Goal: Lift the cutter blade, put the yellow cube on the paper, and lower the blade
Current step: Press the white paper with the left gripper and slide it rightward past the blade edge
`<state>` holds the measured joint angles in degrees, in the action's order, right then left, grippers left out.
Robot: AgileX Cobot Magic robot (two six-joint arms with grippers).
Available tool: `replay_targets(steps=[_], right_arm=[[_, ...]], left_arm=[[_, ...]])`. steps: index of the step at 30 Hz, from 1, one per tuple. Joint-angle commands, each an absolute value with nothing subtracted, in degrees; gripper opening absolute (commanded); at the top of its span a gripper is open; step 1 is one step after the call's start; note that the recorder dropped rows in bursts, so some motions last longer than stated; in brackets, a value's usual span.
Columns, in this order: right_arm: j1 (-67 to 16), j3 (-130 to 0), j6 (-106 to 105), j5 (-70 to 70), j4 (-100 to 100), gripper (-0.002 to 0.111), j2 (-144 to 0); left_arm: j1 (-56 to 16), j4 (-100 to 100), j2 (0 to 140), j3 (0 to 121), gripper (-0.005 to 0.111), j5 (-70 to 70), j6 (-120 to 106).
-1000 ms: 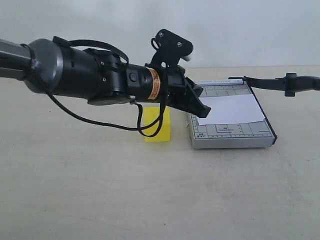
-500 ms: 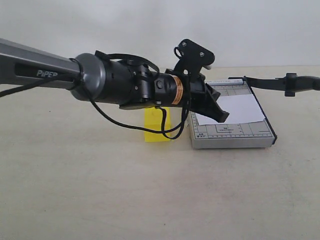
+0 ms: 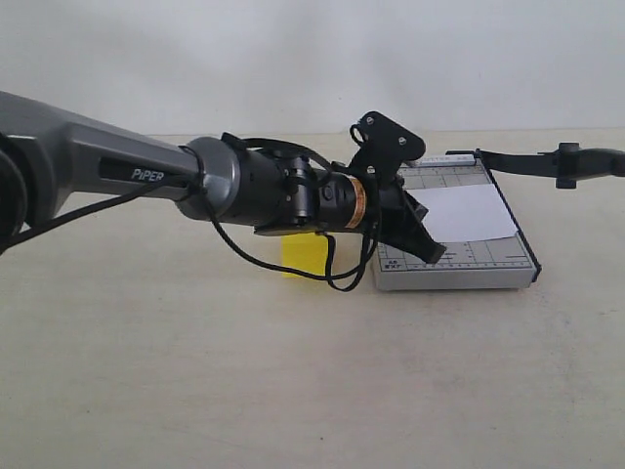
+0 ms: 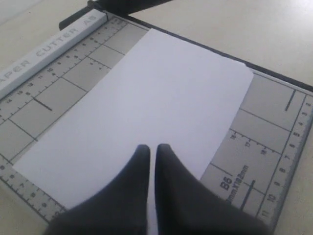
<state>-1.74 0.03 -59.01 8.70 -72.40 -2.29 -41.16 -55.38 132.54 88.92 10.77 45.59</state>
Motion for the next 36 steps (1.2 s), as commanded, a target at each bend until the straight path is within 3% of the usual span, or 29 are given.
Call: replay_targets(steps=[1, 36], right_arm=[[-1.8, 0.0, -59.0, 8.4, -72.5, 0.0, -1.8], [-1.8, 0.0, -59.0, 8.4, -72.5, 0.0, -1.8]], left_arm=[[-41.4, -55.3, 132.6, 89.3, 0.004, 10.3, 45.1], [-44.6, -55.0, 139.9, 94.7, 0.004, 10.4, 44.6]])
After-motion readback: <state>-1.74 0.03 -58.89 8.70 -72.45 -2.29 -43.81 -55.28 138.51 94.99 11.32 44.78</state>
